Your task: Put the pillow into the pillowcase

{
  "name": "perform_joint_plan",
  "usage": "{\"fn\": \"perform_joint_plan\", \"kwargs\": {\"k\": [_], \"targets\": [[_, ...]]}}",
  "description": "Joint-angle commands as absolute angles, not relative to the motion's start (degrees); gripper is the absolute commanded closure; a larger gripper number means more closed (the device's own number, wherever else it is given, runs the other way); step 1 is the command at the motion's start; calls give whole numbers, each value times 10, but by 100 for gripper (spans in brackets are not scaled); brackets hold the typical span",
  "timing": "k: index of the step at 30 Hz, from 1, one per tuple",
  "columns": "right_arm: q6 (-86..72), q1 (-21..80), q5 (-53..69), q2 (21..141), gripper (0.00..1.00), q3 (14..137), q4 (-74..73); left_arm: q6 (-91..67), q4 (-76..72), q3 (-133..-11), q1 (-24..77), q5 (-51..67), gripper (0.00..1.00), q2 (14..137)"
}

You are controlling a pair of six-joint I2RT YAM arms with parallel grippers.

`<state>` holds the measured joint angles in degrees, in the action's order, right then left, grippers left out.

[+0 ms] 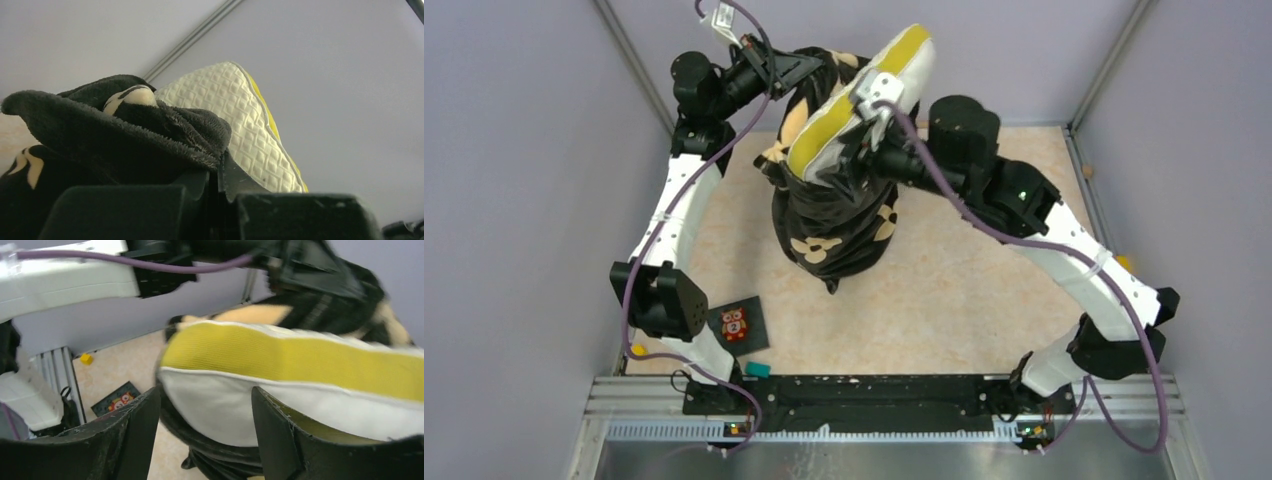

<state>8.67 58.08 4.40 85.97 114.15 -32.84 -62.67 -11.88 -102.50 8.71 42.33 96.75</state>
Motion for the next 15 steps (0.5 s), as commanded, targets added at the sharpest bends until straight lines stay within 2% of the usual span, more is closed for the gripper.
{"fn": "perform_joint_plan", "kwargs": {"k": [1, 6, 9, 12, 15], "targets": [[-12, 462, 72, 827, 34, 1195, -333, -634, -216, -1010, 54, 439, 100, 909], [-141, 295, 60, 839, 36, 1210, -342, -648, -220, -1026, 45, 448, 100, 924], [-217, 192, 105, 876, 38, 1230, -361, -661, -229, -1040, 44, 459, 100, 931], [-248, 160, 162, 972, 48, 1292, -411, -662, -225, -1048, 44, 460, 100, 935], [-272, 161, 217, 1019, 51, 1302, -399, -661, -225, -1051, 44, 462, 100, 938]]}}
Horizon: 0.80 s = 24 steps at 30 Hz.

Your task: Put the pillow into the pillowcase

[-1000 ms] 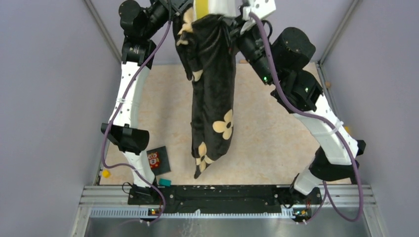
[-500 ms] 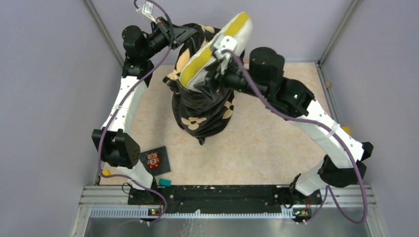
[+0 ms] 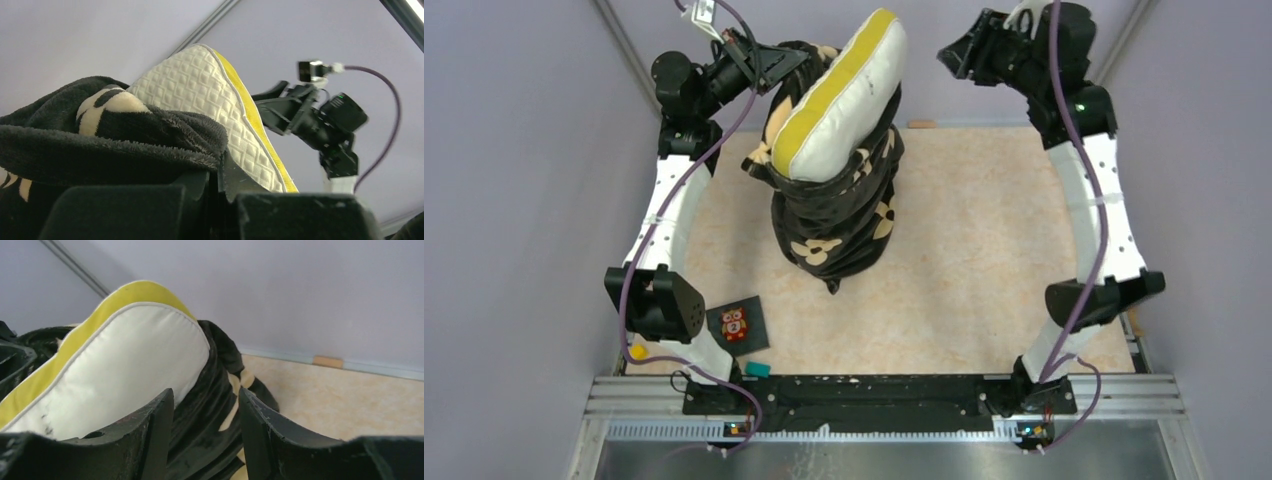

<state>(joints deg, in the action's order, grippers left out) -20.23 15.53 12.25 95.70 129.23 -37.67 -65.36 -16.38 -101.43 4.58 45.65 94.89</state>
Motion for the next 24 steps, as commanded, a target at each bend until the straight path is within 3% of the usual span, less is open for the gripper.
{"fn": "perform_joint_plan", "kwargs": {"k": [1, 19, 24], "targets": [[-284, 161, 227, 1020, 51, 1279, -372, -660, -222, -1051, 44, 462, 100, 937], [-345, 213, 159, 993, 48, 1133, -274, -660, -216, -1058, 44, 461, 100, 944], [-336, 229, 155, 1017, 48, 1173, -300, -666, -219, -1058, 45, 461, 100, 947]]}}
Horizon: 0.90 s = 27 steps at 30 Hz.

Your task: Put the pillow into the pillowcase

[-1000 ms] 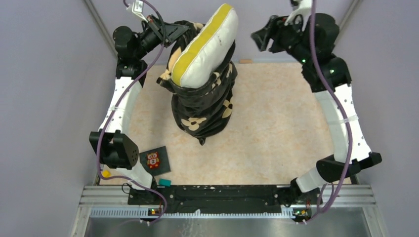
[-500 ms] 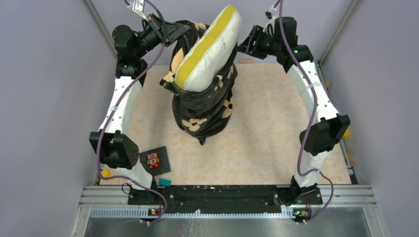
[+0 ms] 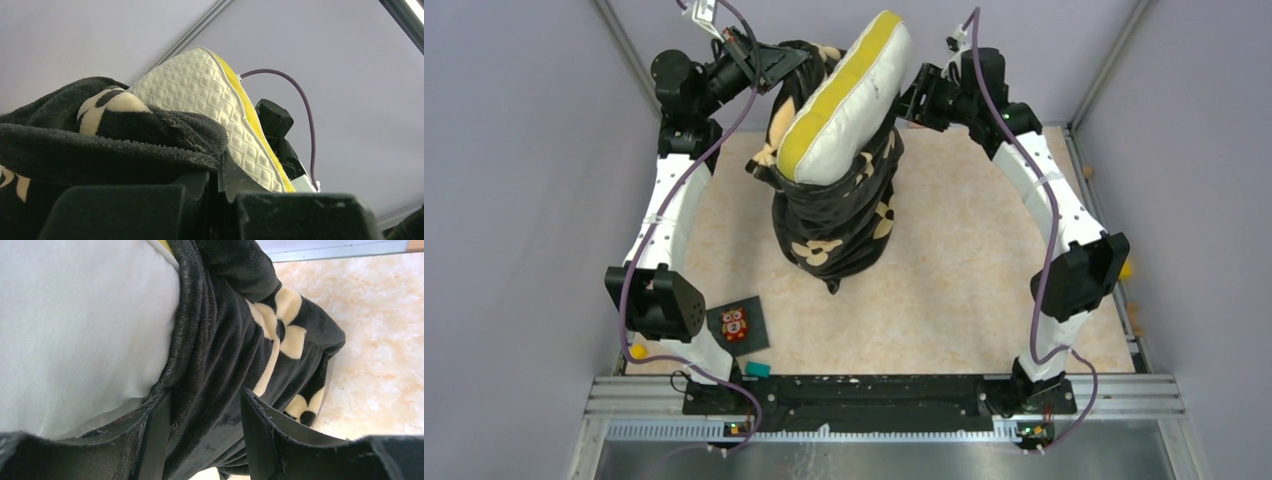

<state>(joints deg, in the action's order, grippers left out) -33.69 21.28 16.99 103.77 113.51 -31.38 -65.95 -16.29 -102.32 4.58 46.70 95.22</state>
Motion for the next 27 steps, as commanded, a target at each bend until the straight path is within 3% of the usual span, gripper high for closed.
{"fn": "perform_joint_plan", "kwargs": {"k": [1, 18, 27], "targets": [[-338, 232, 153, 1017, 48, 1170, -297, -666, -219, -1057, 44, 461, 100, 947], [-337, 243, 123, 1022, 48, 1177, -307, -669, -215, -1061, 46, 460, 100, 947], [-336, 244, 106, 1058, 56, 1180, -316, -671, -209, -1070, 46, 461, 100, 949]]}}
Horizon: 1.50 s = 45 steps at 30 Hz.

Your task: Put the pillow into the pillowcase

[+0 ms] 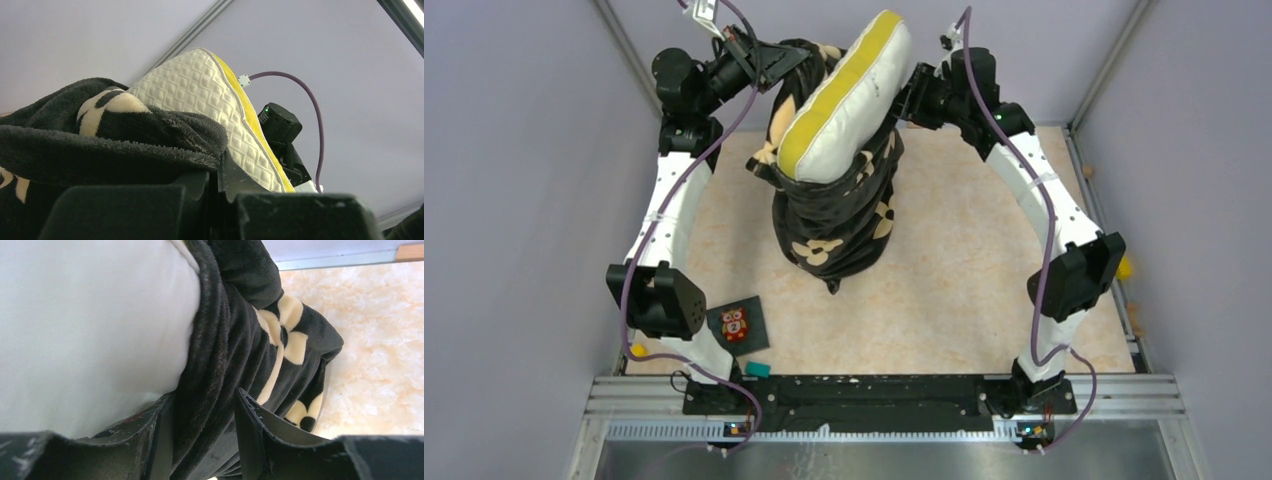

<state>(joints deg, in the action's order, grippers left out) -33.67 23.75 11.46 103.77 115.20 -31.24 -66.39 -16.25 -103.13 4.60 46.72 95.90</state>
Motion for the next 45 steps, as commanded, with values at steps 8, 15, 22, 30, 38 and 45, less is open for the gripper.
{"fn": "perform_joint_plan", "kwargs": {"k": [8, 15, 22, 30, 38, 45], "targets": [[-333, 247, 94, 1073, 57, 1199, -320, -670, -208, -1069, 47, 462, 100, 952], [-319, 246, 83, 1075, 100, 1349, -367, -656, -185, -1080, 47, 460, 100, 950], [-309, 250, 66, 1001, 100, 1403, -328, -546, -38, -1159, 56, 403, 100, 943], [-249, 305, 24, 984, 100, 1429, -343, -470, -24, -1310, 81, 284, 100, 914], [-188, 312, -96, 946, 100, 1473, -280, -377, 96, -1323, 185, 287, 100, 943], [-214, 250, -77, 967, 100, 1486, -272, -297, 173, -1301, 282, 275, 100, 893]]}}
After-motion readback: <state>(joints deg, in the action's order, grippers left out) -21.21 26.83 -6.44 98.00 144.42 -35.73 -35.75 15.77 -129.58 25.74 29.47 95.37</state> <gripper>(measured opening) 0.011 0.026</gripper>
